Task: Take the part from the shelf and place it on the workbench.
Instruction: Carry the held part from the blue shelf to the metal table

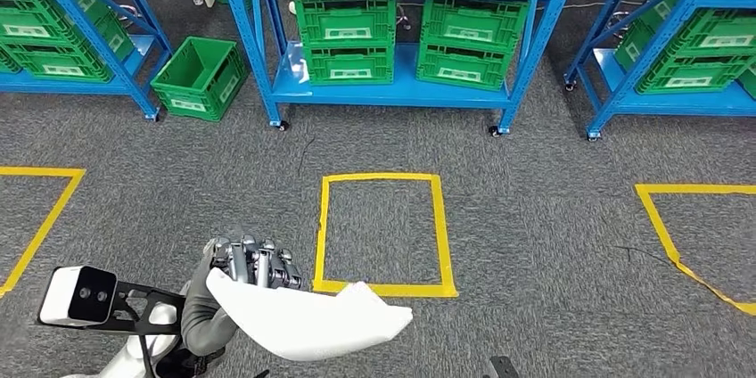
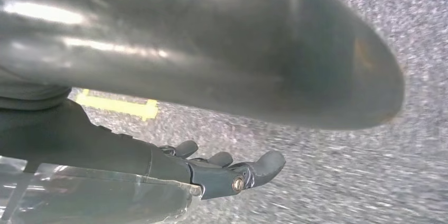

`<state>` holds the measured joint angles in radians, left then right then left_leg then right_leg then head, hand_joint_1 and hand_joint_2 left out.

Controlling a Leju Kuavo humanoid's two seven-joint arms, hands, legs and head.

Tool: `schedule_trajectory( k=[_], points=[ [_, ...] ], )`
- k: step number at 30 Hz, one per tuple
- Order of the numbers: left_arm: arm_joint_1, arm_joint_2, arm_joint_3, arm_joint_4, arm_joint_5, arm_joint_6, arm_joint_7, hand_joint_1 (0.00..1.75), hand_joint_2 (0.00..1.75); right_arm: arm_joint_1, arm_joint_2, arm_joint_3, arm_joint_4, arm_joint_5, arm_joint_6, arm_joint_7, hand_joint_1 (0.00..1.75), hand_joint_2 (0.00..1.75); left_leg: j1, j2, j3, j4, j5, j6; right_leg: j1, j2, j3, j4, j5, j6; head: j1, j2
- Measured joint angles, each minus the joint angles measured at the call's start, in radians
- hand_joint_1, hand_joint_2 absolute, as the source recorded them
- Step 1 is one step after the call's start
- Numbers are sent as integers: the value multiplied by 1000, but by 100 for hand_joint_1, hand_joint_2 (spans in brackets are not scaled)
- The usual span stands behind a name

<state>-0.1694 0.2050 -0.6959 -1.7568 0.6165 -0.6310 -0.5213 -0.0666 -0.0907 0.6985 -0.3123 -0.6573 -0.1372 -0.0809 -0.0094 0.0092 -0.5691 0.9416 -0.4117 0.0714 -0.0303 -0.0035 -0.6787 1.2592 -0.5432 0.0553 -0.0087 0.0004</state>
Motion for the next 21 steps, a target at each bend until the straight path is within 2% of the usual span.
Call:
schedule_trajectory(
  k=[1, 2, 3, 4, 5, 6, 7, 8, 9, 10, 12, 13, 14, 15, 16, 17, 19, 20, 21],
  points=[
    [-2, 0, -2, 0, 0, -1, 1, 175, 175, -1, 0, -2, 2, -2, 1, -2, 0, 0, 3, 0, -18, 12, 5, -5, -4, 0, 39, -44, 24, 14, 0, 0],
    [-3, 0, -4, 0, 0, -2, 4, 175, 175, -2, 1, -3, 3, -4, 2, -3, 0, 0, 5, 0, -37, 27, 9, -10, -8, 0, 85, -111, 34, 24, 0, 0],
    [-6, 0, -6, 0, 1, -2, 6, 175, 175, -4, 3, -5, 4, -6, 3, -4, 0, 0, 6, 1, -56, 44, 12, -15, -7, 1, 130, -180, 35, 26, 0, 0],
    [-7, 0, -8, 0, 1, -3, 9, 175, 175, -7, 5, -6, 5, -7, 3, -6, 0, 0, 5, 1, -71, 58, 16, -21, -6, 3, 160, -230, 28, 23, 0, 0],
    [-9, 0, -10, 0, 2, -3, 11, 175, 175, -8, 7, -8, 7, -8, 3, -7, 0, 0, 4, 2, -81, 67, 20, -26, -4, 4, 171, -254, 17, 16, 0, 0],
    [-9, 0, -12, 0, 3, -3, 13, 175, 175, -8, 10, -9, 9, -8, 3, -8, 0, 0, 3, 2, -88, 72, 27, -31, 0, 5, 172, -258, 17, 8, 0, 0],
    [-10, 0, -15, 0, 4, -3, 14, 175, 175, -7, 13, -10, 11, -9, 1, -9, 0, 0, 4, 1, -92, 74, 32, -35, -3, 4, 161, -254, 22, -1, -1, 0],
    [-10, 0, -17, 0, 5, -3, 15, 175, 175, -6, 16, -11, 14, -9, -3, -10, 0, 0, 7, 0, -98, 79, 25, -40, -4, 3, 154, -253, 30, -11, -1, 0],
    [-10, 1, -19, 0, 5, -3, 15, 175, 175, -6, 20, -11, 15, -10, -7, -10, 0, 0, 9, -1, -106, 97, 0, -47, -7, 1, 145, -253, 38, -23, -2, 0],
    [-10, 2, -20, 0, 6, -3, 16, 175, 175, -6, 23, -12, 17, -10, -10, -10, 0, 0, 12, -3, -117, 133, -42, -53, -9, 0, 135, -254, 49, -33, -3, 0],
    [-10, 3, -22, 0, 7, -3, 17, 175, 175, -6, 28, -14, 18, -10, -14, -11, 0, 0, 16, -5, -142, 255, -145, -64, -5, -1, 114, -252, 69, -43, -4, 0],
    [-10, 4, -22, 1, 7, -3, 17, 175, 175, -6, 31, -15, 19, -10, -15, -11, 0, 0, 18, -5, -150, 317, -175, -67, -4, -1, 101, -252, 79, -44, -5, 0],
    [-9, 4, -23, 1, 7, -3, 17, 175, 175, -5, 33, -16, 21, -10, -15, -11, 0, 0, 19, -5, -146, 356, -180, -67, -1, -2, 88, -251, 89, -44, -4, 0],
    [-9, 5, -24, 1, 7, -3, 17, 175, 175, -5, 35, -17, 22, -10, -15, -11, 0, 0, 19, -5, -127, 362, -164, -64, 1, -2, 76, -251, 100, -44, -4, 0],
    [-9, 5, -26, 1, 7, -3, 17, 175, 175, -5, 36, -18, 23, -10, -15, -11, 0, 0, 19, -6, -90, 331, -137, -58, 3, -1, 64, -251, 110, -43, -5, 0],
    [-9, 5, -27, 1, 8, -3, 18, 175, 175, -5, 37, -19, 24, -10, -15, -11, 0, 0, 18, -7, -37, 270, -114, -50, 5, -1, 55, -251, 119, -42, -5, 0],
    [-10, 5, -28, 0, 9, -3, 19, 175, 175, -5, 42, -19, 25, -10, -13, -12, 0, 0, 12, -10, 73, 116, -117, -33, 8, 1, 44, -252, 137, -34, -4, 0],
    [-11, 5, -28, -1, 10, -3, 20, 175, 175, -5, 44, -20, 25, -10, -12, -13, 0, 0, 7, -11, 106, 64, -128, -27, 6, 1, 42, -255, 146, -28, -4, 0],
    [-11, 6, -28, -2, 10, -3, 21, 175, 175, -5, 46, -20, 26, -9, -12, -13, 0, 0, 2, -12, 120, 35, -136, -23, 4, 1, 41, -259, 156, -19, -4, 0]
  ],
)
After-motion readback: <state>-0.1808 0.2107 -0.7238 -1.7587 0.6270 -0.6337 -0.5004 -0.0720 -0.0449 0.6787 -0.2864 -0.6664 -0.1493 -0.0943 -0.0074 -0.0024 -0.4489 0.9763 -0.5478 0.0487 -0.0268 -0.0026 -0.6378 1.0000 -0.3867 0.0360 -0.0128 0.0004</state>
